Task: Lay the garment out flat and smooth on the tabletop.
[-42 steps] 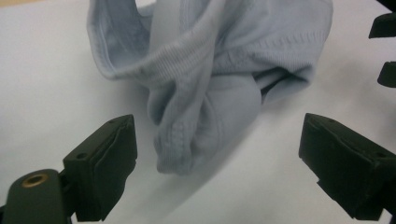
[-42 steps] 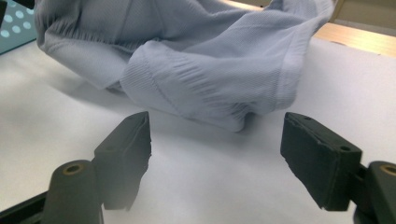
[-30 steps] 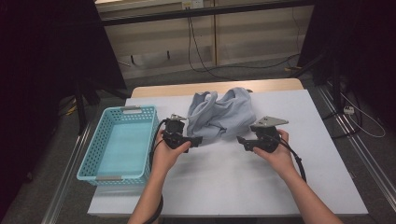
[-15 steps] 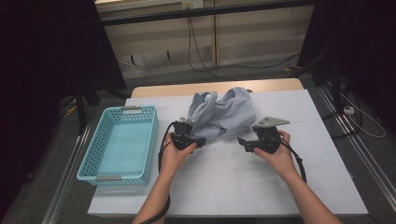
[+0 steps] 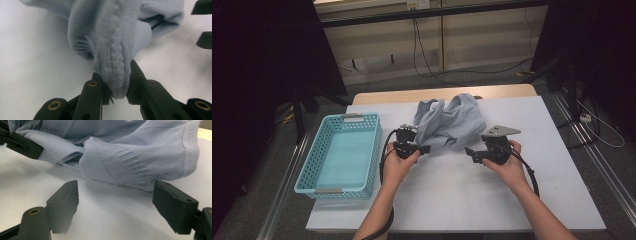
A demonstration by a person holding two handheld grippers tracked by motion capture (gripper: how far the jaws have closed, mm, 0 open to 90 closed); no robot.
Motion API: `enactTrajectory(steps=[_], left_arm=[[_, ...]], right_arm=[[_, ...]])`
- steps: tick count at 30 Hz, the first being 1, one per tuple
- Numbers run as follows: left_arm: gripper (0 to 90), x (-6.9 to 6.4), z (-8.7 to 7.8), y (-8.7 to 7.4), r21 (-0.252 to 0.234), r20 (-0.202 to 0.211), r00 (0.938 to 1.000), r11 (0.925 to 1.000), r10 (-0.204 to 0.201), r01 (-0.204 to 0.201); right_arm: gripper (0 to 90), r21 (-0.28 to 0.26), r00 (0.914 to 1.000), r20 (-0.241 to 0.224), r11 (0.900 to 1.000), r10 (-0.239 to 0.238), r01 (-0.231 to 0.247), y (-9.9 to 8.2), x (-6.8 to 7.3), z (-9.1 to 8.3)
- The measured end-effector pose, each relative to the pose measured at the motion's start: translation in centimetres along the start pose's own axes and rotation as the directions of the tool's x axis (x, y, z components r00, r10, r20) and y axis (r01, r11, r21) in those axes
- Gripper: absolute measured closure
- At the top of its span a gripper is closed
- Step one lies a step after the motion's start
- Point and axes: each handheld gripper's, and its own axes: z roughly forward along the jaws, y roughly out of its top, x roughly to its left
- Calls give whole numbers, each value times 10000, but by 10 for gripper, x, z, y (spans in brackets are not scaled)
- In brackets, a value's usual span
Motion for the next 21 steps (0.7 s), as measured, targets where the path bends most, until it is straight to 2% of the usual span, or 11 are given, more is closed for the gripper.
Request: enactTrajectory(steps=[5,8,11,13,14,15,16,17,18,21], left_arm=[[775,0,-4,-3,-85,68,10000,9999,-61,62],[775,-2,-5,-5,-45,153,9999,10000,-31,32],[775,-4,-8,-7,-30,205,9998,10000,19,-18],[775,-5,-9,-9,-16,246,9997,10000,60,-60],[775,-5,-10,-10,-39,272,9996,10000,47,-46],[775,-5,-11,-12,-4,260,9996,10000,60,-59],[774,-5,-11,-13,-7,226,9997,10000,39,-39],[774,-3,-12,-15,17,189,9998,10000,9,-9],[774,-2,-12,-16,13,181,9998,10000,-35,35],[775,0,-16,-18,-7,190,9997,9999,-118,118]], right_arm=[[206,-10,9994,-345,10000,58,-59,3,5,5],[208,59,9989,-447,9999,-109,112,7,11,10],[260,-274,9997,97,9994,-231,234,11,15,15],[252,-246,10000,71,9997,53,-51,13,18,21],[261,-142,10000,24,9999,13,-13,13,20,24],[293,10,9999,88,9999,-103,103,14,23,27],[408,89,9990,344,9996,-274,271,14,25,29],[563,70,9972,594,9990,-456,452,13,25,29],[591,41,9972,621,9992,-407,405,13,23,29],[813,92,9995,266,9998,-159,156,14,15,23]])
